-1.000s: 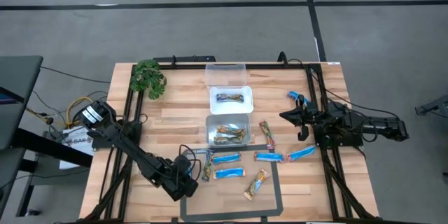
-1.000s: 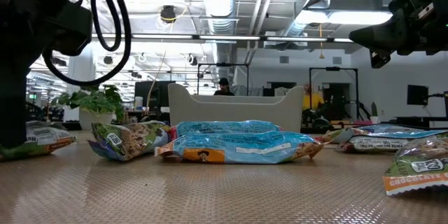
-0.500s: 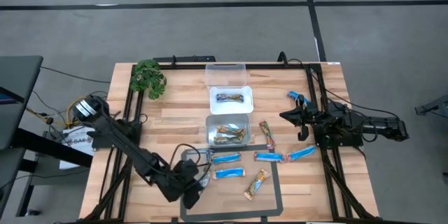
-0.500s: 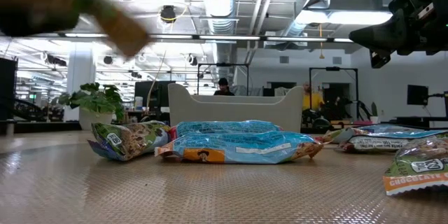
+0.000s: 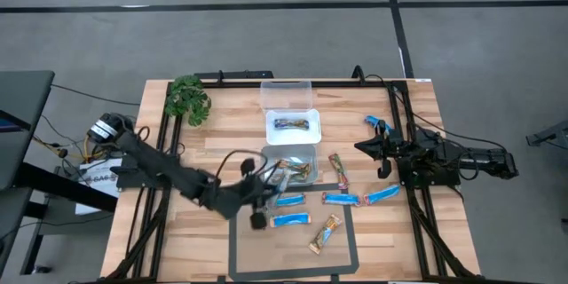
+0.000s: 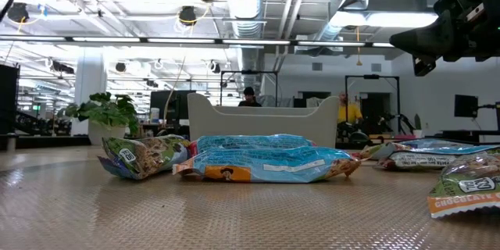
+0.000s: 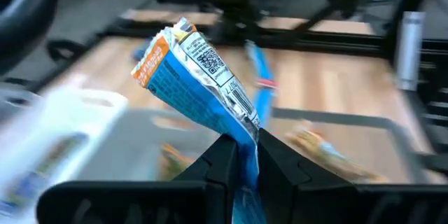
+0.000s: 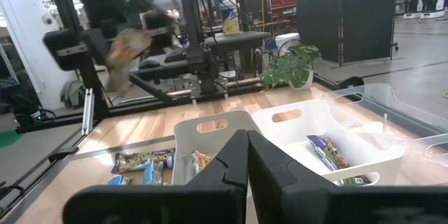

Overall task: Pick and place Granola Bars by type
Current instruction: Put the yellow granola bar into the gray bin

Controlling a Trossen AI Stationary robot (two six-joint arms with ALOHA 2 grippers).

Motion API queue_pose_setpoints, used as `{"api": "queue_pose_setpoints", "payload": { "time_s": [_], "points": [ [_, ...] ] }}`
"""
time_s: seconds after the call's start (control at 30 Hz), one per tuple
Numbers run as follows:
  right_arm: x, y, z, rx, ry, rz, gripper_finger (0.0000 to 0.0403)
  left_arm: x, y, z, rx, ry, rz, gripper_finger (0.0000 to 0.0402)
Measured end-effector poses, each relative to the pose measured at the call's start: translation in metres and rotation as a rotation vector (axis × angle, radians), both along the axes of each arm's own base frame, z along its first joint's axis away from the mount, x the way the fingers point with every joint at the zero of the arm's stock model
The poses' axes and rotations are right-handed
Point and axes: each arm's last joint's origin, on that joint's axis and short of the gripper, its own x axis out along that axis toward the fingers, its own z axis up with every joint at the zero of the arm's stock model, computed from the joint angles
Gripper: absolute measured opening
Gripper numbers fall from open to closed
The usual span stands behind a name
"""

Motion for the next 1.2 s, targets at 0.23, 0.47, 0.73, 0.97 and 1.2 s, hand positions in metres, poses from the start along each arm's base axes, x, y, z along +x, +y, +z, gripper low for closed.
{"api": "queue_pose_setpoints", "payload": {
  "time_s": [0.23,0.47,0.73,0.97,1.2],
  "points": [
    [0.000,0.000,0.000,0.000,0.000,0.000,0.0000,0.022,0.062,-0.003,0.120,0.070,0.123,0.0039],
    [0.000,0.000,0.000,0.000,0.000,0.000,0.0000,0.030,0.109,-0.028,0.253,0.272,0.033,0.0039],
    [0.001,0.000,-0.001,0.001,0.010,-0.002,0.0000,0.037,0.121,-0.051,0.414,0.430,-0.180,0.0039],
    [0.001,0.000,0.000,0.000,0.005,0.000,0.0000,0.038,0.118,-0.055,0.442,0.439,-0.318,0.0039],
    [0.001,0.000,-0.001,0.001,0.010,0.000,0.0000,0.038,0.116,-0.056,0.416,0.431,-0.374,0.0039]
  ]
}}
